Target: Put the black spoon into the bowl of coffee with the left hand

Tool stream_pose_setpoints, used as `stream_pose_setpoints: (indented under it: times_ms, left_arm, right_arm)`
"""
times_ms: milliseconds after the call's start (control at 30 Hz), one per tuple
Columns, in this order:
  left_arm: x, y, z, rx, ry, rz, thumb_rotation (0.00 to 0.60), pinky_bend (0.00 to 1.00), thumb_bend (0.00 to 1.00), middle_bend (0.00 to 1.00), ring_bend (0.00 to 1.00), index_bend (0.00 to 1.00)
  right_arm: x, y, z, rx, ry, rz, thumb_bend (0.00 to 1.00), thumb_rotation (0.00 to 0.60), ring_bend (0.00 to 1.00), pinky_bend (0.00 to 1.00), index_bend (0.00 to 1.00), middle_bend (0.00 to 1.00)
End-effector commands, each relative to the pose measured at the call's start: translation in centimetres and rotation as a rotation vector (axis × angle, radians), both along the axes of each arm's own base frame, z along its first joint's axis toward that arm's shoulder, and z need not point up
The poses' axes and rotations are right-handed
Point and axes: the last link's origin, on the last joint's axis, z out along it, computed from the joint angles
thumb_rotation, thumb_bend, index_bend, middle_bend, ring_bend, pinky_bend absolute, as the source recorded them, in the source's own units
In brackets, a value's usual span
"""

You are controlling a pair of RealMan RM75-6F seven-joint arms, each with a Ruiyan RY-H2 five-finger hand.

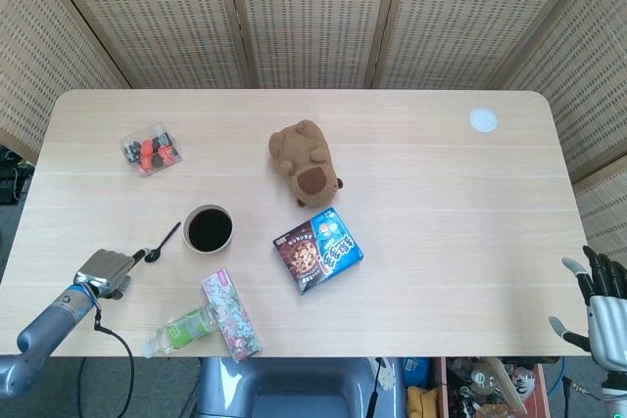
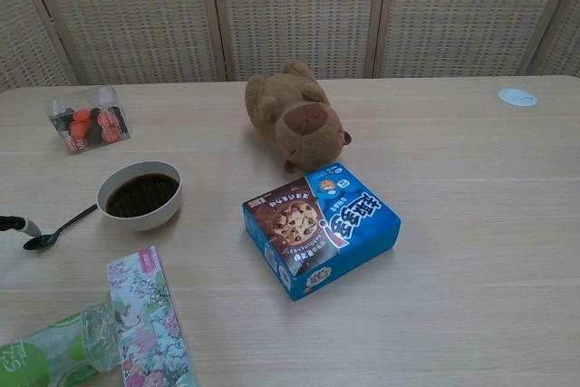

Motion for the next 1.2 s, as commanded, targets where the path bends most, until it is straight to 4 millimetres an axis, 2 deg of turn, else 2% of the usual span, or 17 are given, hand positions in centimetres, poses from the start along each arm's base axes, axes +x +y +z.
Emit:
stream_pose_setpoints:
  times_ms: [33,300,800,1200]
  left_arm:
    - [0.2,-0.1,-0.3,-0.013,0.0,-0.002,0.6,0.69,0.69,0.86,0.76,0.07]
    - [0.9,-0.3,-1.2,-0.054,0.011,-0.015,0.6,0.69,0.69,0.88,0.76,0.08]
    - [3.9,0.0,-2.5,-0.037,-0.053,-0.065,0.6,0.69,0.69,0.88,0.76,0.07]
    - [2.8,1.0,-2.1,0.028,-0.067,-0.027,0.6,0.69,0.69,0.88,0.76,0.07]
  right_arm:
    - [-0.1,0.1,0.1,-0.004,0.0,-0.002,0.26,0.6,0.0,0.13,0.21,0.12]
    - [-0.3,0.4,0.1,-0.007,-0.006,-0.006,0.26,0.6,0.0,0.13,0.21,0.12]
    - [-0.7,0.8,0.4,-0.019,-0.009,-0.016,0.26,0.6,0.0,0.13,0.21,0.12]
    - [-0.7,0.9,0.4,-0.021,-0.007,-0.021,0.26,0.6,0.0,0.13,0.21,0.12]
